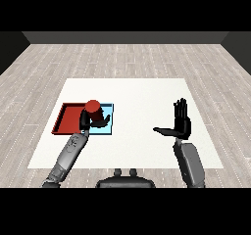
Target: Pick the red can and put it in the red box
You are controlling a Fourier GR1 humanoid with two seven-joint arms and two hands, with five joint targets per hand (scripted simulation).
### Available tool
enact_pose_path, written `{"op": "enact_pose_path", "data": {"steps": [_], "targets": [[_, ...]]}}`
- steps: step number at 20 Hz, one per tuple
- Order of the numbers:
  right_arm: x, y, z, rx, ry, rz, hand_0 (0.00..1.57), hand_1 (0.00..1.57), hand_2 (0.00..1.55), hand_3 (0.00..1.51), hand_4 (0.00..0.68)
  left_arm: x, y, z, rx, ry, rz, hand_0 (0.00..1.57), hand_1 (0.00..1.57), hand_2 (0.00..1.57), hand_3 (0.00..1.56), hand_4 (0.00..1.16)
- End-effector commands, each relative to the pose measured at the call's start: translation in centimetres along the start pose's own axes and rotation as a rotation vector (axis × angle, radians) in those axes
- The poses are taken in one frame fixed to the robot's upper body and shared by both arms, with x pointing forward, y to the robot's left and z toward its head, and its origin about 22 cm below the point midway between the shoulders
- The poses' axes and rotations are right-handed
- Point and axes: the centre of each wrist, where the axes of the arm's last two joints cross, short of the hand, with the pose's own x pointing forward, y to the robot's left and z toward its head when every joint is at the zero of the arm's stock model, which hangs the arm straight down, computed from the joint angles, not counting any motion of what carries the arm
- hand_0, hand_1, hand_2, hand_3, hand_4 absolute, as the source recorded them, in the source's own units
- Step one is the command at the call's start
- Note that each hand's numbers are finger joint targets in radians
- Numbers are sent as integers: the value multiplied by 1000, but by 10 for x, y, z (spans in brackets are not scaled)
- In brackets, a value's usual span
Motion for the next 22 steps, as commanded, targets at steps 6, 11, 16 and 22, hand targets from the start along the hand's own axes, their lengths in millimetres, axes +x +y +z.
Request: {"op": "enact_pose_path", "data": {"steps": [6,11,16,22], "targets": [[-34,-30,42,-27,112,28,0,0,0,0,0,-14,72,-56,82,86,-251,1445,1445,1456,1394,1106],[-45,-26,33,-38,113,57,0,0,0,0,0,-64,116,-55,177,281,-330,1566,1566,1532,1436,1088],[-52,-28,39,-23,79,65,0,0,0,0,0,-100,157,-45,222,410,-359,1571,1571,1566,1485,1091],[-43,-39,31,-6,36,77,0,0,0,0,0,-131,149,-41,272,606,-503,1395,1395,1435,1432,1046]]}}
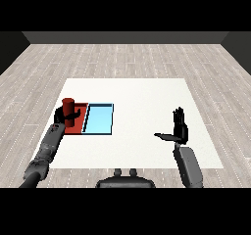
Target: Pick the red can and put it in the red box
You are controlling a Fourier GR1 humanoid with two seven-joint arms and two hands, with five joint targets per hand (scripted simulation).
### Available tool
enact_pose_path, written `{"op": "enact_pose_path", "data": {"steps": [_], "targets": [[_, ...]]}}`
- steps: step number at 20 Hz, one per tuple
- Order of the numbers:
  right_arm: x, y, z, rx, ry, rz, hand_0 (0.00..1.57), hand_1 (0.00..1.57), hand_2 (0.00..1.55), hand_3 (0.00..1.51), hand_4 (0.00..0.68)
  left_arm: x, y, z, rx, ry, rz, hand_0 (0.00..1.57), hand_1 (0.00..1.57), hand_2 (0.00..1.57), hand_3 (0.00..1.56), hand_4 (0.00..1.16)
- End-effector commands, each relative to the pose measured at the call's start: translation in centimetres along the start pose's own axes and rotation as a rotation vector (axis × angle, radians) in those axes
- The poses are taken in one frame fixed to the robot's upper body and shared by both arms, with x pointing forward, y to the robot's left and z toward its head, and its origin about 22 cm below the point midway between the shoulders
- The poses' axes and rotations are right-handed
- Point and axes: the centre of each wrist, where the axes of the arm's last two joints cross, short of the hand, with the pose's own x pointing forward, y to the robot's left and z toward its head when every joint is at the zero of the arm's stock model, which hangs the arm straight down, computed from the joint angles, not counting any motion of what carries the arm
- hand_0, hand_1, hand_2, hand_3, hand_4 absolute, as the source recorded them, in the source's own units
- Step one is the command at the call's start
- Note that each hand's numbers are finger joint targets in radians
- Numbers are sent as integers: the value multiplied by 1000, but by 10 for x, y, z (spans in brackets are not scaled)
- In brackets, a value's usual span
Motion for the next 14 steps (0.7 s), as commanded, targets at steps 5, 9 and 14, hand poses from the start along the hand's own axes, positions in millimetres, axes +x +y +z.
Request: {"op": "enact_pose_path", "data": {"steps": [5,9,14], "targets": [[2,5,3,9,-73,38,0,0,0,0,0,-40,-15,9,4,219,-181,534,534,615,0,664],[6,0,1,15,-92,31,0,0,0,0,0,-26,-22,3,-15,329,-94,760,760,758,0,672],[5,10,0,17,-93,-6,0,0,0,0,0,-59,-4,14,-132,296,-235,0,0,0,0,654]]}}
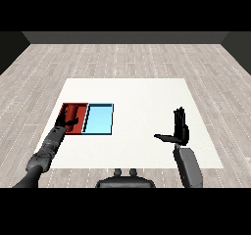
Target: Pick the red can and put it in the red box
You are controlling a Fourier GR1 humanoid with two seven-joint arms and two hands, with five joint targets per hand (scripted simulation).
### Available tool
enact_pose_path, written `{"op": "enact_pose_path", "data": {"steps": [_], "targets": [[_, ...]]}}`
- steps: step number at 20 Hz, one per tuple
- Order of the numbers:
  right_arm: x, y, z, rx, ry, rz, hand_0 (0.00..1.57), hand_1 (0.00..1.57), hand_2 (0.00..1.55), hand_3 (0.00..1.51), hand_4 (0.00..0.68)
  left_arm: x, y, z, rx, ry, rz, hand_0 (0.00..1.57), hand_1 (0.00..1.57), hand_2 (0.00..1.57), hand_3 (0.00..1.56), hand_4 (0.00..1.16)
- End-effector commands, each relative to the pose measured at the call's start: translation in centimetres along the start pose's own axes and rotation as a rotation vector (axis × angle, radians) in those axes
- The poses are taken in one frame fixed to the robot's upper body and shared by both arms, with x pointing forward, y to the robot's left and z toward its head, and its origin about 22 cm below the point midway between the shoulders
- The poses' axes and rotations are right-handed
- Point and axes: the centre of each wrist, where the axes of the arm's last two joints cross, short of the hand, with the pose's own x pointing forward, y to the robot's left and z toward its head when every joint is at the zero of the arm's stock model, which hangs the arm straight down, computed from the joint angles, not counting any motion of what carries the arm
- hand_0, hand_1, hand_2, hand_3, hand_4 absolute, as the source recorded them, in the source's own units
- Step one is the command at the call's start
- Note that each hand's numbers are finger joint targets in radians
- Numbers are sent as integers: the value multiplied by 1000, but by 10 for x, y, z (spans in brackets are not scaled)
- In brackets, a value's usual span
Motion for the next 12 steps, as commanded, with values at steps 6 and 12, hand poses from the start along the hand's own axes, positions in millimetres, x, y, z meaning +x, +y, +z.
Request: {"op": "enact_pose_path", "data": {"steps": [6,12], "targets": [[12,7,-2,29,-25,-36,0,0,0,0,0,8,10,-6,-78,125,-221,0,0,0,0,0],[18,-4,-7,35,-55,-36,0,0,0,0,0,11,23,-9,37,34,50,0,0,0,0,0]]}}
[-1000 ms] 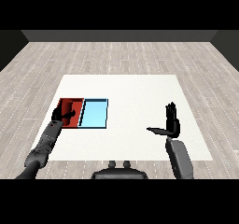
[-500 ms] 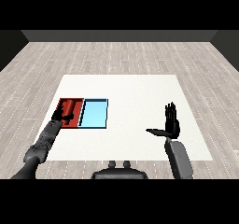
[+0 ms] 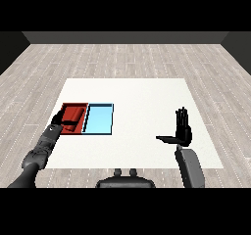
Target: Pick the red can and put it in the red box
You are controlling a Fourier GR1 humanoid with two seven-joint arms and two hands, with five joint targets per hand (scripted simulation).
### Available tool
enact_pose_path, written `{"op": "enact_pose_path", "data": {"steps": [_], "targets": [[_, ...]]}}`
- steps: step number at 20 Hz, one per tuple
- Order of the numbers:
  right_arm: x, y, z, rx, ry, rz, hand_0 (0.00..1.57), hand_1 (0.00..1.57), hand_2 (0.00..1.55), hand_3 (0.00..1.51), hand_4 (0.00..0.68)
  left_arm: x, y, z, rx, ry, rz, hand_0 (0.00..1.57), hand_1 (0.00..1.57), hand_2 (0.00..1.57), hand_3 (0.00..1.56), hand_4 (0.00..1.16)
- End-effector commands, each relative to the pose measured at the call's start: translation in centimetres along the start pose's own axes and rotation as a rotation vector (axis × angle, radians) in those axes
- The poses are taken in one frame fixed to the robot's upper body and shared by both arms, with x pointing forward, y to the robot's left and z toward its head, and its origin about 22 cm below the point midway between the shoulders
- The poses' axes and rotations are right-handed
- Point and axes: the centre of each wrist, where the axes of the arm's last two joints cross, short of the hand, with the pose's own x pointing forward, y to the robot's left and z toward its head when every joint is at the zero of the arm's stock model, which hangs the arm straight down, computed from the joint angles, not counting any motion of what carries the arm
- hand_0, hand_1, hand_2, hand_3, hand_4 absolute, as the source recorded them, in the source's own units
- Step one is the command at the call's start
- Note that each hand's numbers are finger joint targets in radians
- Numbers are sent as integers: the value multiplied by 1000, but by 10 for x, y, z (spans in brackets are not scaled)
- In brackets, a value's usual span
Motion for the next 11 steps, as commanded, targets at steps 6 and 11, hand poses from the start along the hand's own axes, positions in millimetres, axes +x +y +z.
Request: {"op": "enact_pose_path", "data": {"steps": [6,11], "targets": [[1,-1,1,16,-9,-32,0,0,0,0,0,42,-17,9,187,-497,608,0,0,0,0,0],[2,4,1,37,-4,-28,0,0,0,0,0,57,-12,18,109,-830,770,0,0,0,0,0]]}}
